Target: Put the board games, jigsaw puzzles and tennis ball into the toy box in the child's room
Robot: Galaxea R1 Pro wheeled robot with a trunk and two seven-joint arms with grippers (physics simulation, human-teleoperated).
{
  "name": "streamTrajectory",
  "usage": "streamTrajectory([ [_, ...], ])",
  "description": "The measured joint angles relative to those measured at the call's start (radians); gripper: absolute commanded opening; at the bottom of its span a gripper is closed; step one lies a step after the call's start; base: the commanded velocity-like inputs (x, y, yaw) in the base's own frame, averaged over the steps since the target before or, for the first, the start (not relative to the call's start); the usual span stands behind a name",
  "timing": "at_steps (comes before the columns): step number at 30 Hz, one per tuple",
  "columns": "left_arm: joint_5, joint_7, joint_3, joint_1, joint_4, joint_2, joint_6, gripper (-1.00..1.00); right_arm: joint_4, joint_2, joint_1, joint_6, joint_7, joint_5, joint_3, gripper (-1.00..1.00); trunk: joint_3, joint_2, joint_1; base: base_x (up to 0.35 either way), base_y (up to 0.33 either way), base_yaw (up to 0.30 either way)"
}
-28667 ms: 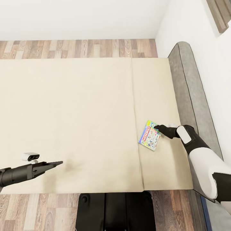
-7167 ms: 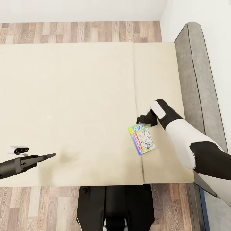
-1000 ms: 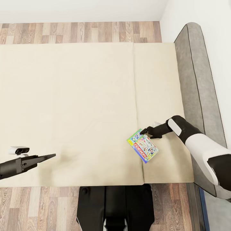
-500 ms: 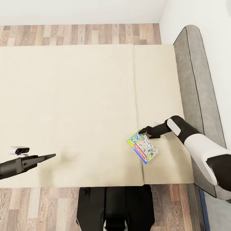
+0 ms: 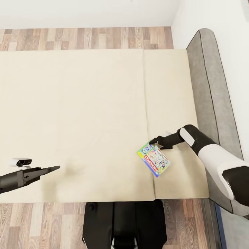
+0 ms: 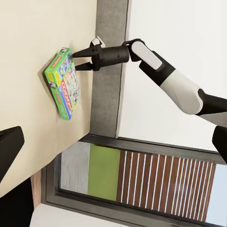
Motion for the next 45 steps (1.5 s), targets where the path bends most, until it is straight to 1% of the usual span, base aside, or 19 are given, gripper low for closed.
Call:
streamTrajectory([
  [22, 0.000, 0.000, -0.001, 0.000, 0.000, -0.001, 0.000, 1.00, 0.000, 0.002, 0.000, 0.000, 0.000, 0.000, 0.000, 1.00, 0.021, 0.000, 0.000, 0.000, 0.000, -0.013],
  [30, 0.000, 0.000, -0.001, 0.000, 0.000, -0.001, -0.001, 1.00, 0.000, 0.002, 0.000, 0.000, 0.000, 0.000, 0.000, 1.00, 0.024, 0.000, 0.000, 0.000, 0.000, 0.000],
  [45, 0.000, 0.000, -0.003, 0.000, 0.000, -0.001, -0.001, 1.00, 0.000, 0.002, 0.032, 0.000, 0.000, 0.001, 0.000, 1.00, 0.027, 0.000, 0.000, 0.000, 0.000, 0.000],
])
